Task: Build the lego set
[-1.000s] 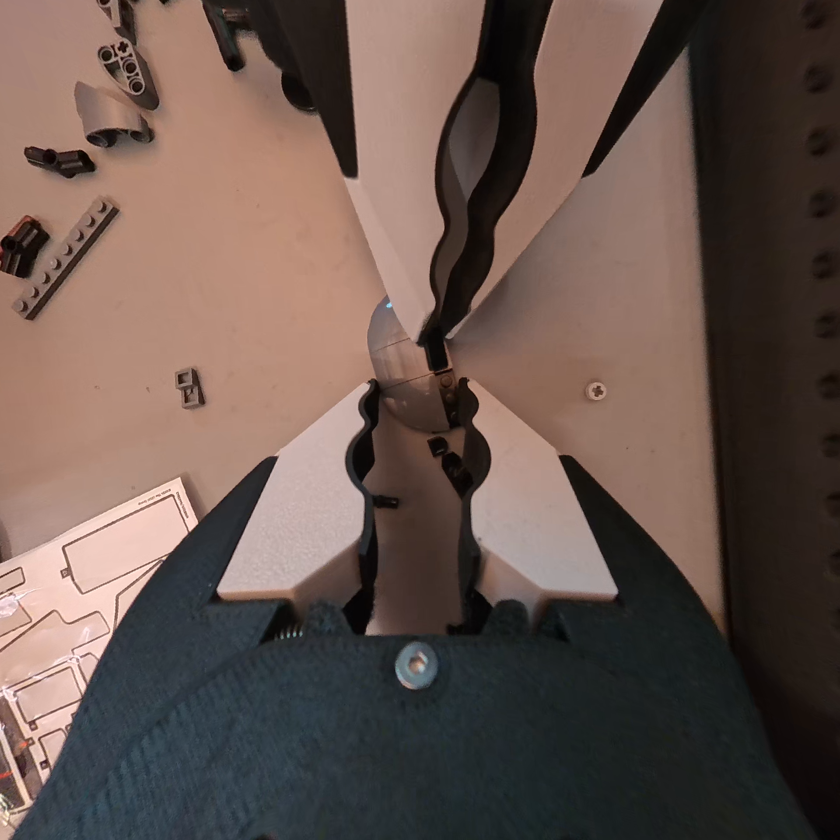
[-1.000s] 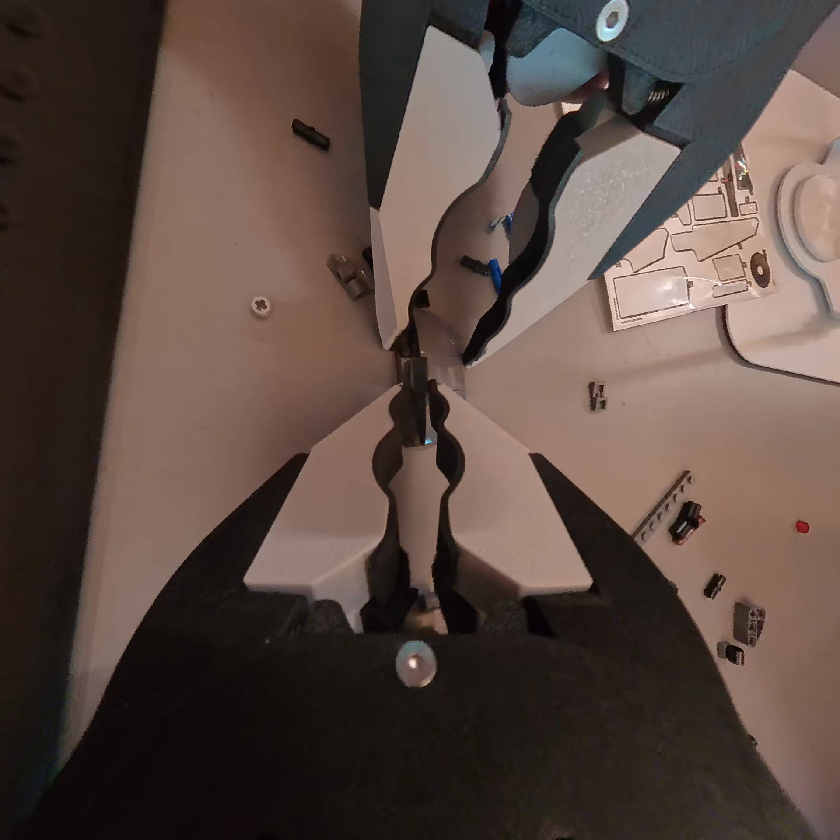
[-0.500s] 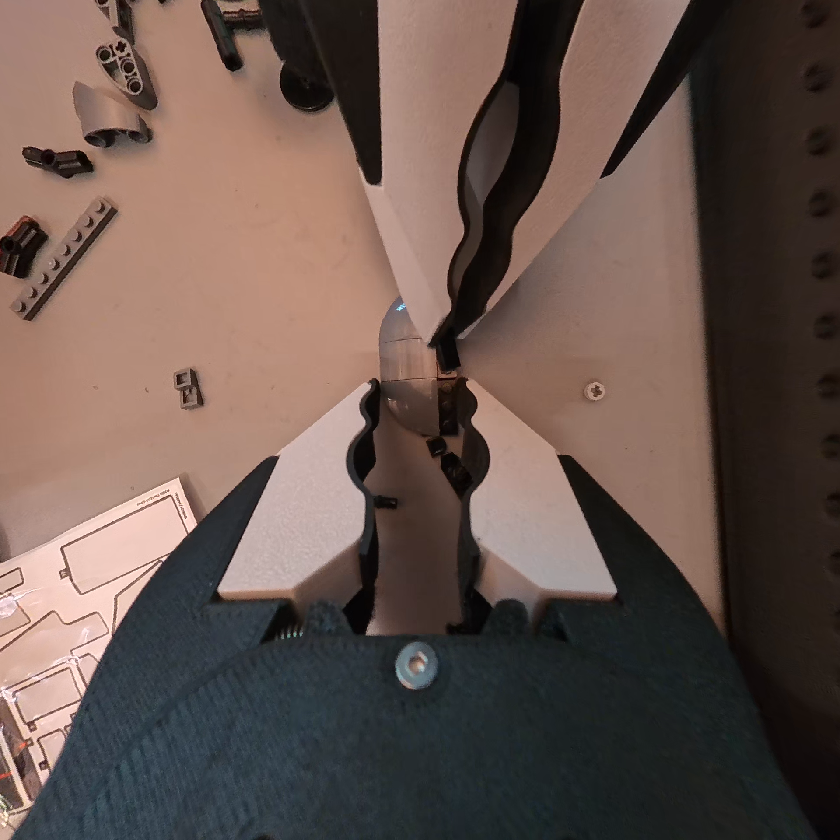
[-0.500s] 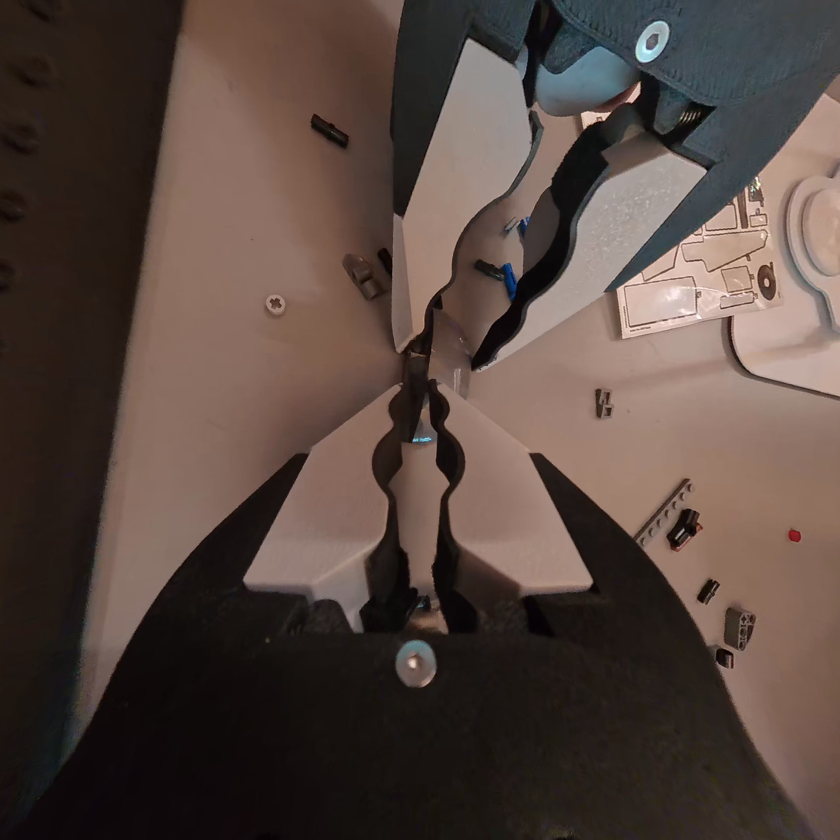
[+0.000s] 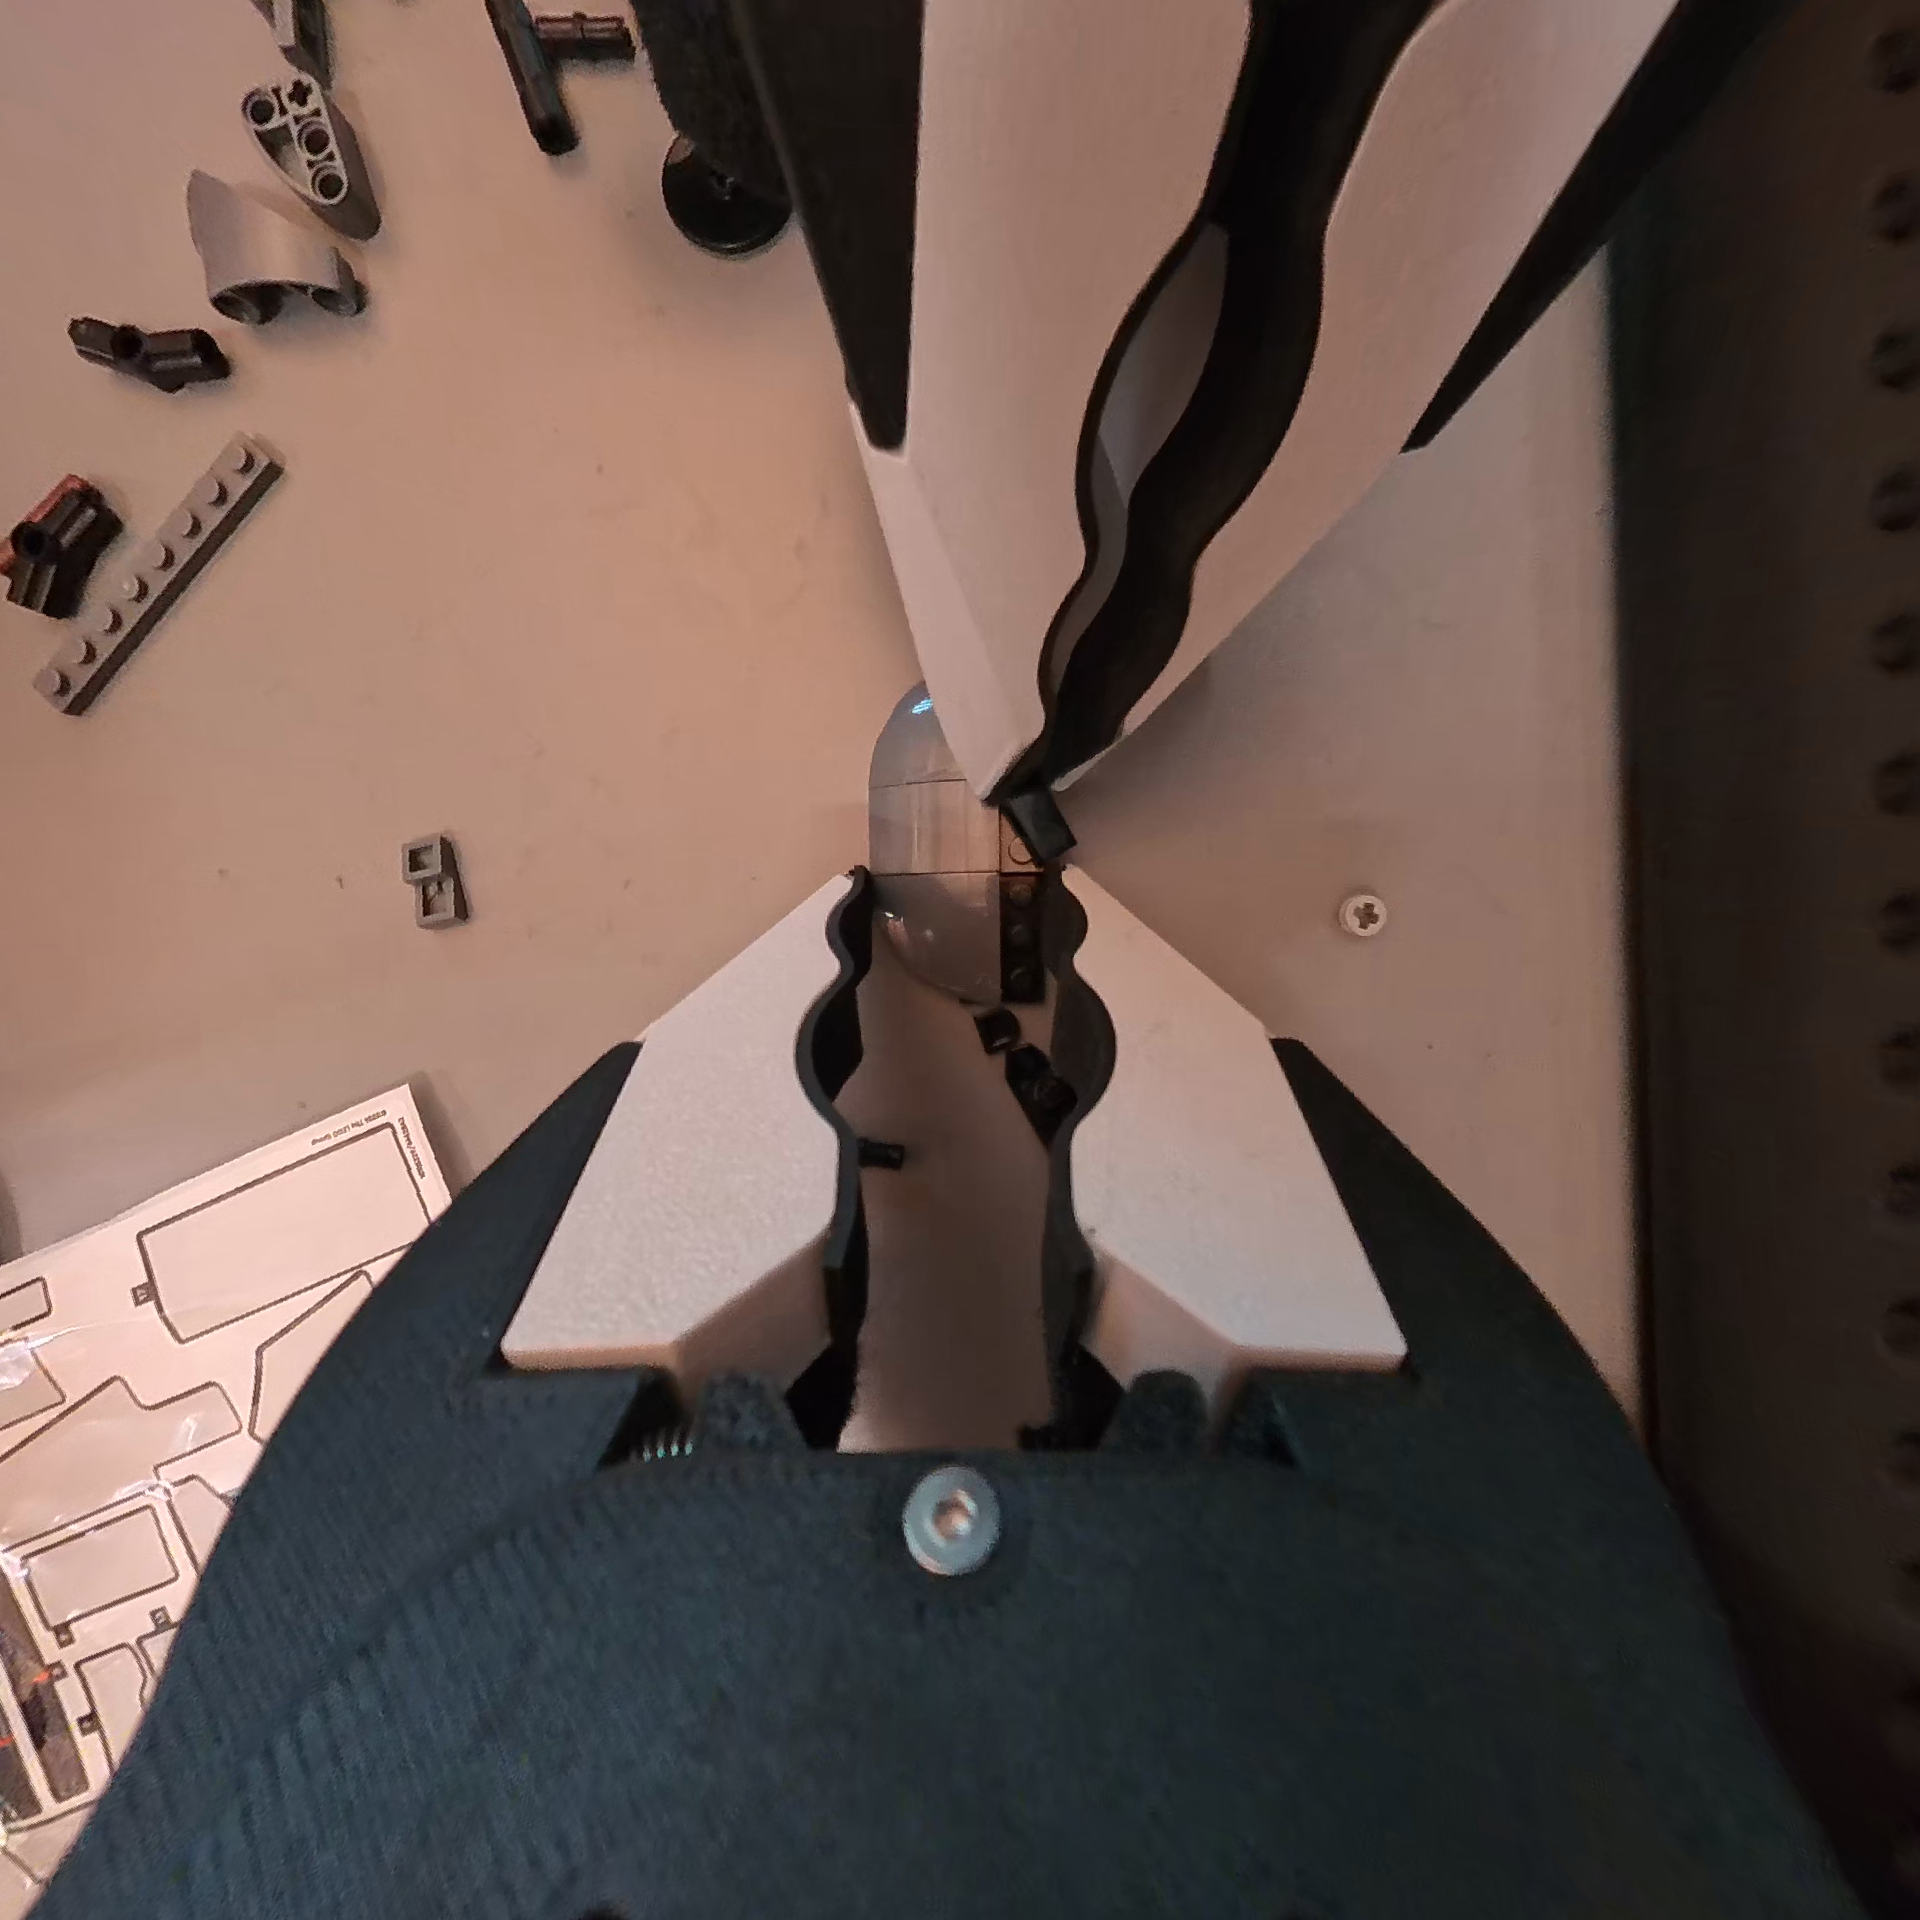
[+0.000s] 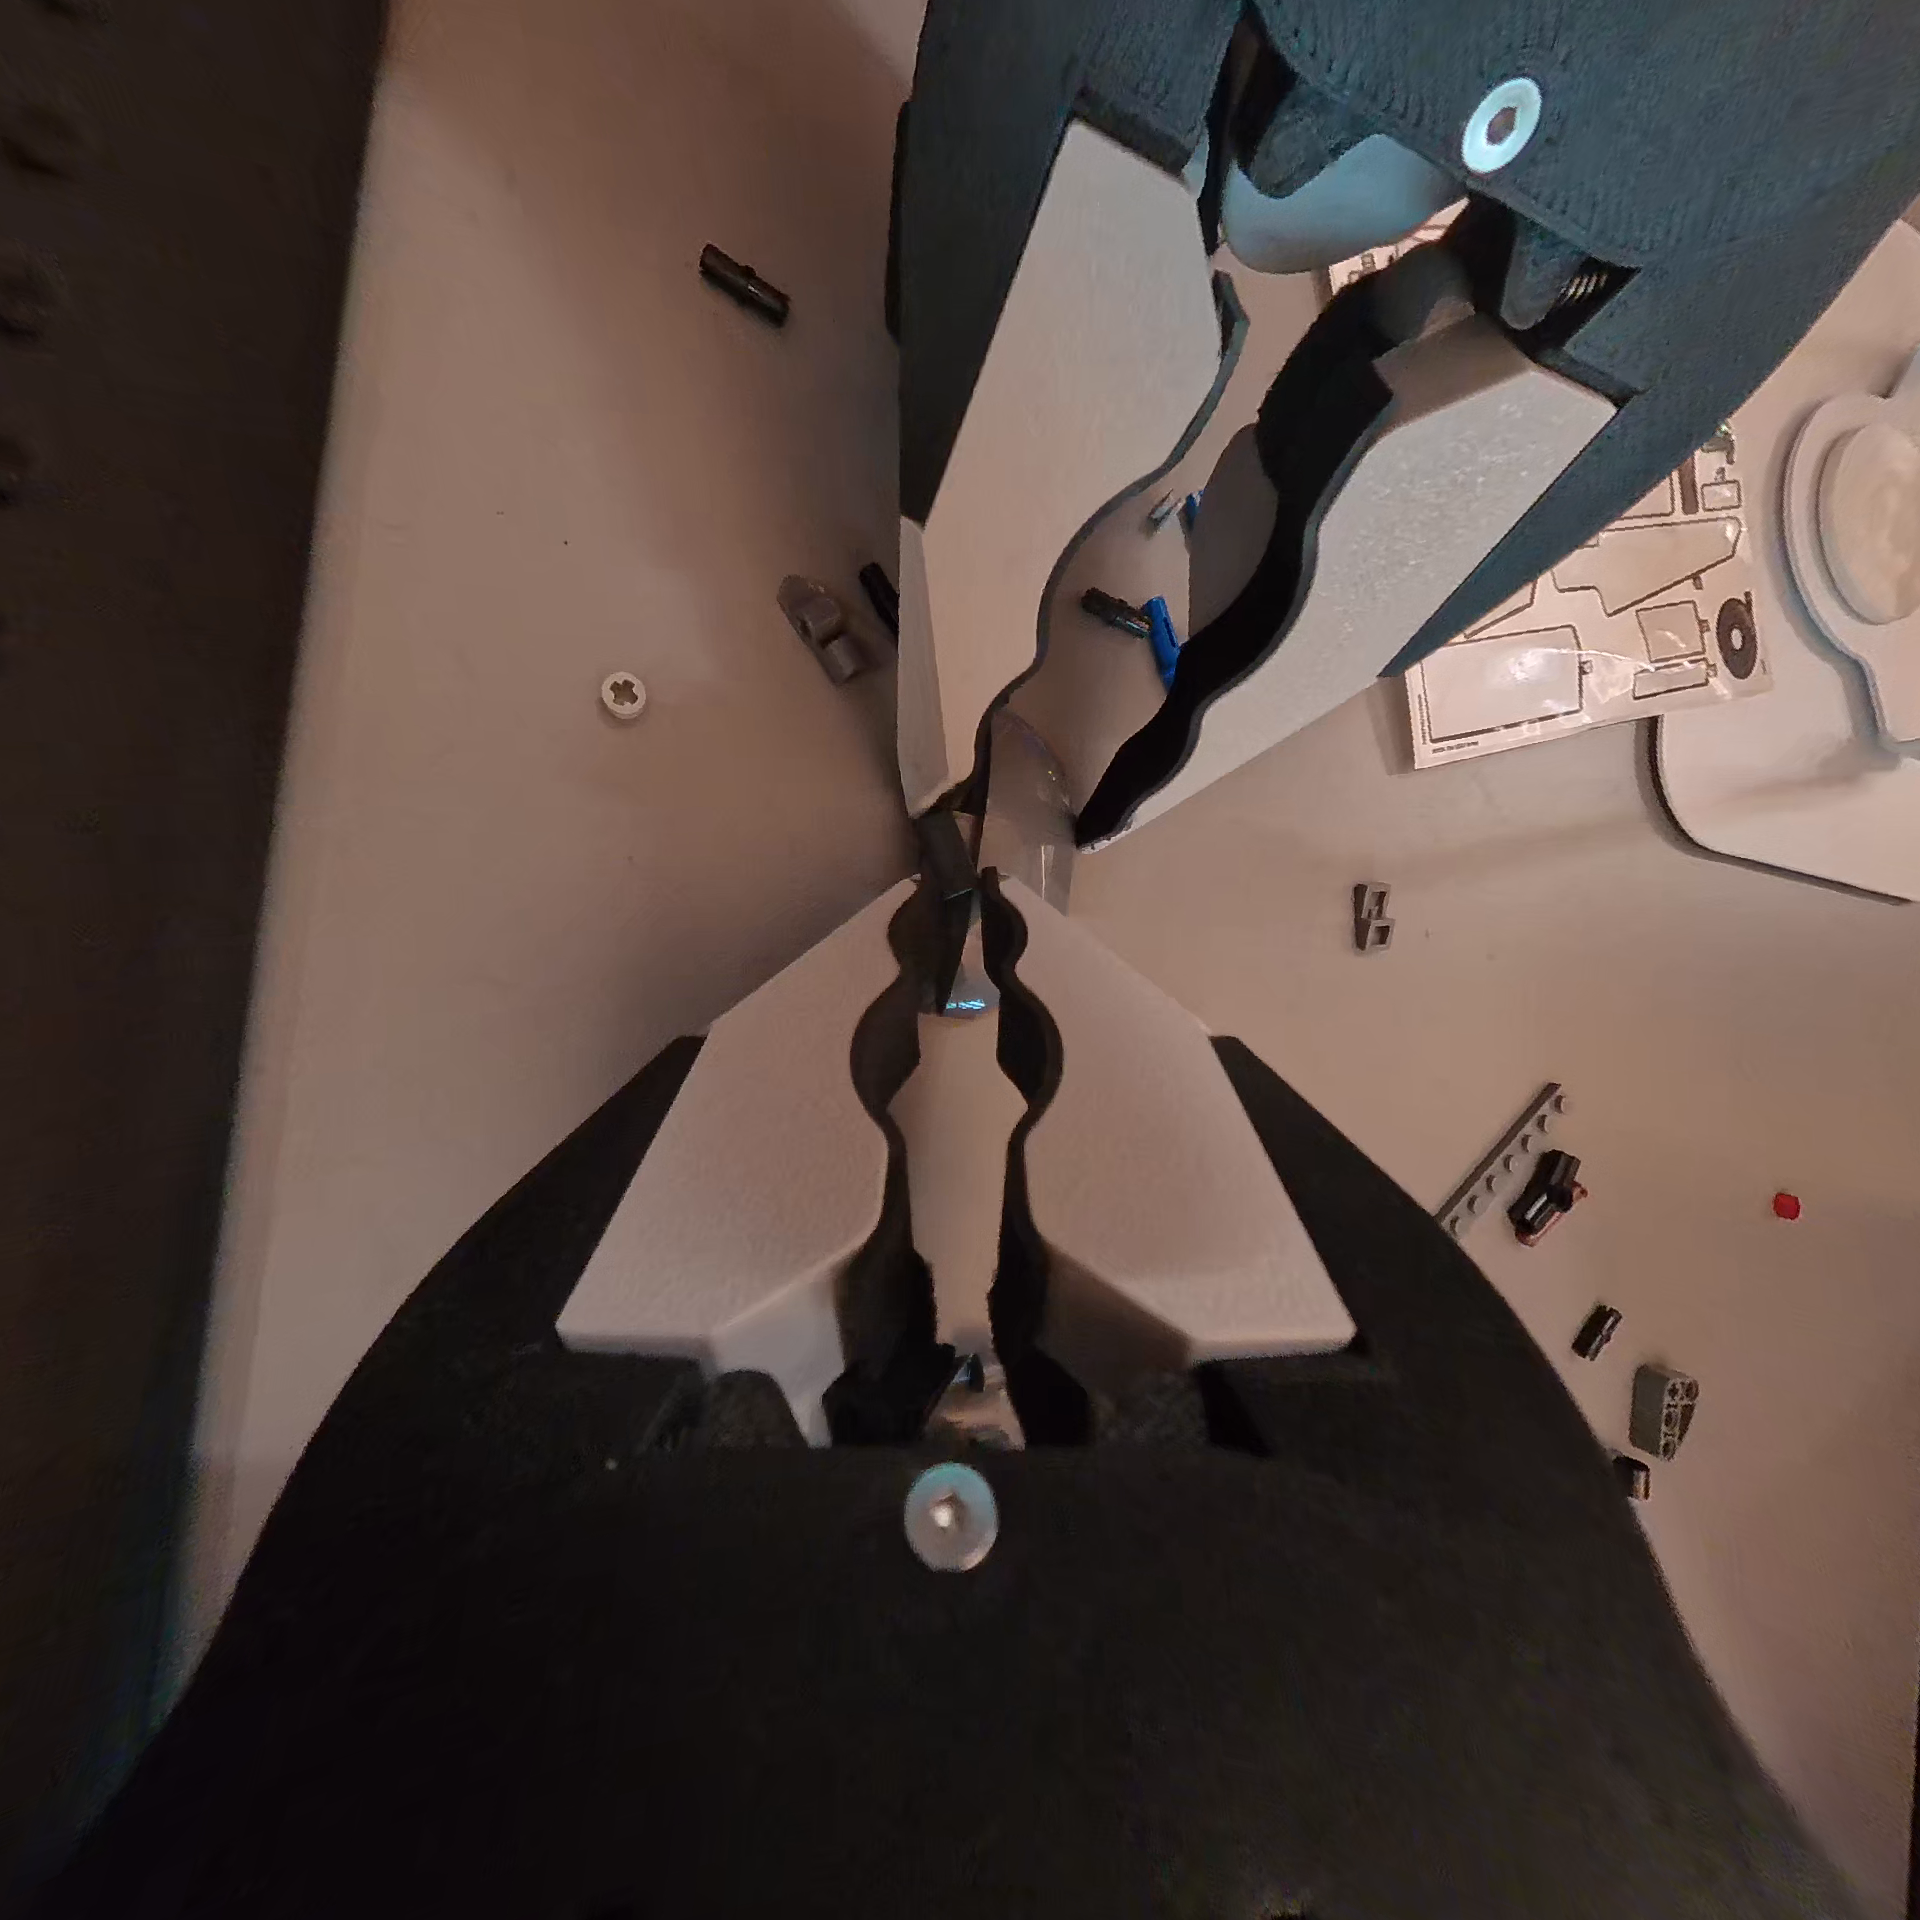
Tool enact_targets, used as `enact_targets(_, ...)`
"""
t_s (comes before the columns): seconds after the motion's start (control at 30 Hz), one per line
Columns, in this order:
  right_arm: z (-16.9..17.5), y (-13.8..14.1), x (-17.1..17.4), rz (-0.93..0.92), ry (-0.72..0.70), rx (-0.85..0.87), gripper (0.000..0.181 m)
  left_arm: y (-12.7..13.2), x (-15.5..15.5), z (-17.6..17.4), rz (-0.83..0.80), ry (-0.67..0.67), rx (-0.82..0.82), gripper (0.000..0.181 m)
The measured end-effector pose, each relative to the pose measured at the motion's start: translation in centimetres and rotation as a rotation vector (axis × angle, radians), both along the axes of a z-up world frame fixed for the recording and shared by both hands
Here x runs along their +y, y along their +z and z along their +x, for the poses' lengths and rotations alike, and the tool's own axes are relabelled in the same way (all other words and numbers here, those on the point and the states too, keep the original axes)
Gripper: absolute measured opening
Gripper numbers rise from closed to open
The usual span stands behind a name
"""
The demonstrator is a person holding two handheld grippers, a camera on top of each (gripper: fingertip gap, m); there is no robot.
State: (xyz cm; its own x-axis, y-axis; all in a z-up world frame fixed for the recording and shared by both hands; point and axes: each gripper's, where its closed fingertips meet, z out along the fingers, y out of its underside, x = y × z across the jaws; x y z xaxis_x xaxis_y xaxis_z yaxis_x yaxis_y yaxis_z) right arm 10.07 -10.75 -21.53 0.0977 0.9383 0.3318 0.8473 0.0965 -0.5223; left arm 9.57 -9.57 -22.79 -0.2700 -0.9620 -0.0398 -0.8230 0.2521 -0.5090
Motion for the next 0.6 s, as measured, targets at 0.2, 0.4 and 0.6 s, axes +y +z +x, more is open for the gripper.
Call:
enact_targets(0.2, 0.17, -0.02, 0.08, -0.009, -0.027, -0.014, 0.006, 0.0, 0.06, 0.15, 0.001, 0.024, 0.002, 0.03)
enact_targets(0.4, 0.33, 0.0, 0.14, -0.036, -0.062, -0.013, 0.006, -0.01, 0.08, 0.26, -0.004, 0.042, 0.0, 0.03)
enact_targets(0.6, 0.64, 0.01, 0.37, -0.061, -0.112, -0.013, 0.006, -0.02, 0.09, 0.32, -0.01, 0.054, -0.004, 0.031)
